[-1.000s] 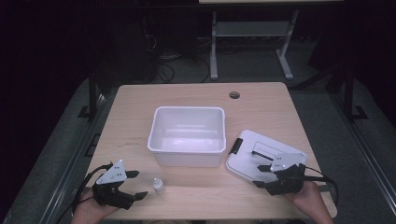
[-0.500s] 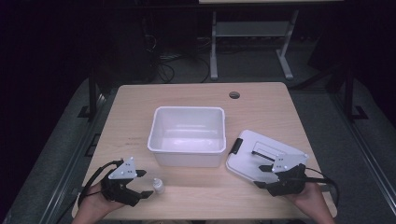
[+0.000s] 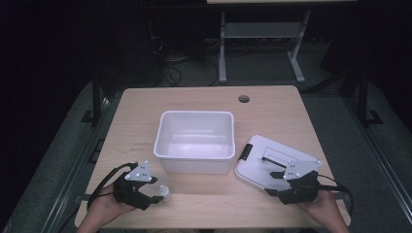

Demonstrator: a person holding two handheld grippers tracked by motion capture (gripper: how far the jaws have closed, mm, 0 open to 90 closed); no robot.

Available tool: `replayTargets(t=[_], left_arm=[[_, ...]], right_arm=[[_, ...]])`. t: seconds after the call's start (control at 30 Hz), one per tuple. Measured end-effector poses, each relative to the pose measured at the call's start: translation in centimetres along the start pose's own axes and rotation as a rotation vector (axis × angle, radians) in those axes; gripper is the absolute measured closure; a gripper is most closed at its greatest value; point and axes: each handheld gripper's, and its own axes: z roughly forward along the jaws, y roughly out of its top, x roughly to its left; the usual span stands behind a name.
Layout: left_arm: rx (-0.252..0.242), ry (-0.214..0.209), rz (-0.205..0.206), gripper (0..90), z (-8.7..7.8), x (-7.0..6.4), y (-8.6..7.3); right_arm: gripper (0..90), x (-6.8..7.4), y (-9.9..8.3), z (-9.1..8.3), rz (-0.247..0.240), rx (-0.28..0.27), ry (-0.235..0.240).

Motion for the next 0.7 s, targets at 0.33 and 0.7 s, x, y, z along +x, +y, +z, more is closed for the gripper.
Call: replayTargets(t=[0.33, 0.7], left_arm=[[0.024, -0.036, 0.001, 37.5, 0.9, 0.2, 0.9], [0.057, -0.043, 0.004, 42.2, 1.7, 0.4, 1.3]], right_arm=[[41.7, 0.0, 0.0, -0.1, 0.001, 0.001, -0.002], [41.7, 0.0, -0.1, -0.1, -0.001, 0.004, -0.006]])
